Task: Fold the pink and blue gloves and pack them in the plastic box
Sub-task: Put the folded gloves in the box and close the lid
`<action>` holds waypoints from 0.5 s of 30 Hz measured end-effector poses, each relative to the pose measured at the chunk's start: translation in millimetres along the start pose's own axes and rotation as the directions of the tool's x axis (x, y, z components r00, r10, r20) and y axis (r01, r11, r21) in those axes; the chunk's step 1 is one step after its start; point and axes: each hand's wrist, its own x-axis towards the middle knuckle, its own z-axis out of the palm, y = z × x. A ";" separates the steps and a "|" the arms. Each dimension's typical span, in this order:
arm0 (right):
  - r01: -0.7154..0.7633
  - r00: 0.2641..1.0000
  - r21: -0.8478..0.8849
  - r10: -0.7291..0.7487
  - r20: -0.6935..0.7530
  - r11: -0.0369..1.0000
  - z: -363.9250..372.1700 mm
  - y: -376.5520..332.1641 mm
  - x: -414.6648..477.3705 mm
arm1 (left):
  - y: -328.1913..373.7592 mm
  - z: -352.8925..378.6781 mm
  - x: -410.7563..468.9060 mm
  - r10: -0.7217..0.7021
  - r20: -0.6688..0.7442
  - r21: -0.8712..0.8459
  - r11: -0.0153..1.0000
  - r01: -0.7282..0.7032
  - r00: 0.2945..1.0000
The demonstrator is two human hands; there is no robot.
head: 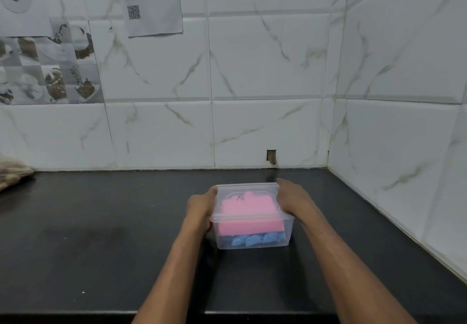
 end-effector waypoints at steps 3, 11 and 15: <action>0.013 1.000 -0.015 -0.013 -0.005 1.000 -0.5 0.9 0.8 | -5.4 0.0 0.6 0.123 -0.172 0.062 0.992 -0.113 0.977; 0.010 1.000 -0.004 -0.010 -0.007 1.000 1.9 2.0 3.9 | -3.1 -2.1 3.6 0.030 0.045 -0.103 0.994 -0.025 0.999; 0.013 1.000 -0.007 -0.013 -0.007 1.000 3.5 4.3 6.0 | 5.6 -0.9 1.4 0.049 0.119 0.036 0.998 -0.053 0.992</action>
